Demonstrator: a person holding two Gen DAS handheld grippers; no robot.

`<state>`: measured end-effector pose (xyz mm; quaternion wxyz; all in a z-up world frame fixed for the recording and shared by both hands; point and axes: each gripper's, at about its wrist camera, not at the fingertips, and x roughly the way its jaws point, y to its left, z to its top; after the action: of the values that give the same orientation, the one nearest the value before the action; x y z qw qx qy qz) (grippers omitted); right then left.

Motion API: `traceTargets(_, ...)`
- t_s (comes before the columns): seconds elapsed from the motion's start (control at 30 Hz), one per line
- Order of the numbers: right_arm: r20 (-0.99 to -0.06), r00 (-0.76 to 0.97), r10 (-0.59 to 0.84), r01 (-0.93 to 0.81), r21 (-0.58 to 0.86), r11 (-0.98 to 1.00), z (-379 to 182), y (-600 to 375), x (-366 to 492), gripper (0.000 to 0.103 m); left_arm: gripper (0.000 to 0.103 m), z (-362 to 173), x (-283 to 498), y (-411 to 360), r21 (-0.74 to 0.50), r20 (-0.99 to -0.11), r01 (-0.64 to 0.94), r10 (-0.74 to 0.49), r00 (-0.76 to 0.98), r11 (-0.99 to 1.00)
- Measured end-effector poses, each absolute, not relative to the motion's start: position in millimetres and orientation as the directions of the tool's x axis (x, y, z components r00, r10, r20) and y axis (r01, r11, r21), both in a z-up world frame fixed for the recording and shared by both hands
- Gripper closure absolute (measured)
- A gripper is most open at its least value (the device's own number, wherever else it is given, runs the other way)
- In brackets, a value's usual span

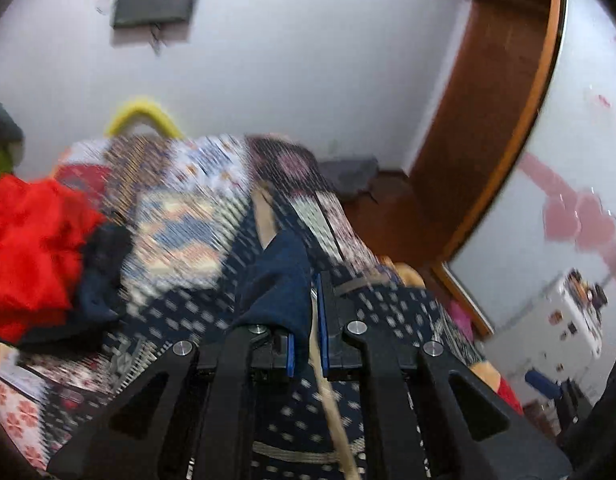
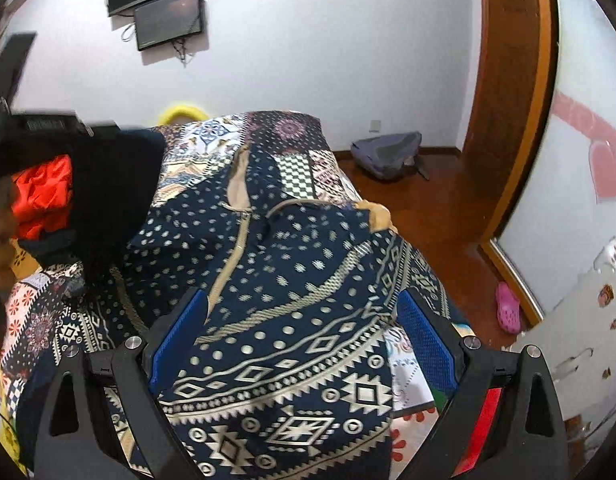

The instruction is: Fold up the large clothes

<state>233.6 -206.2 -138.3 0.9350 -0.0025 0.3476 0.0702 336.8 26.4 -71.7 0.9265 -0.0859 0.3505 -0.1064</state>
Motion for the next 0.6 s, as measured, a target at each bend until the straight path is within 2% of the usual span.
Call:
traceTargets(0.4,-0.702,0.699,0.138,-0.131,0.064,0.989,-152,-219,241,0.009,0.094,-194,324,-51,-0.155,-0.875,0.286,-0.266,0.404,0.946)
traceTargets(0.5,-0.697,0.701,0.151,-0.132,0.081,0.988,-151,-218,239,0.009,0.080,-199,311,-56,-0.140,-0.892,0.331,-0.264,0.367,0.933)
traceTargets(0.57,-0.695,0.702,0.159,-0.134,0.090,0.987,-150,-217,240,0.009,0.063,-194,301,-56,-0.112,-0.889,0.354,-0.253,0.382,0.929)
traceTargets(0.6,-0.694,0.702,0.160,-0.136,0.090,0.987,-149,-215,240,0.009,0.059,-190,296,-54,-0.098,-0.882,0.361,-0.249,0.399,0.927)
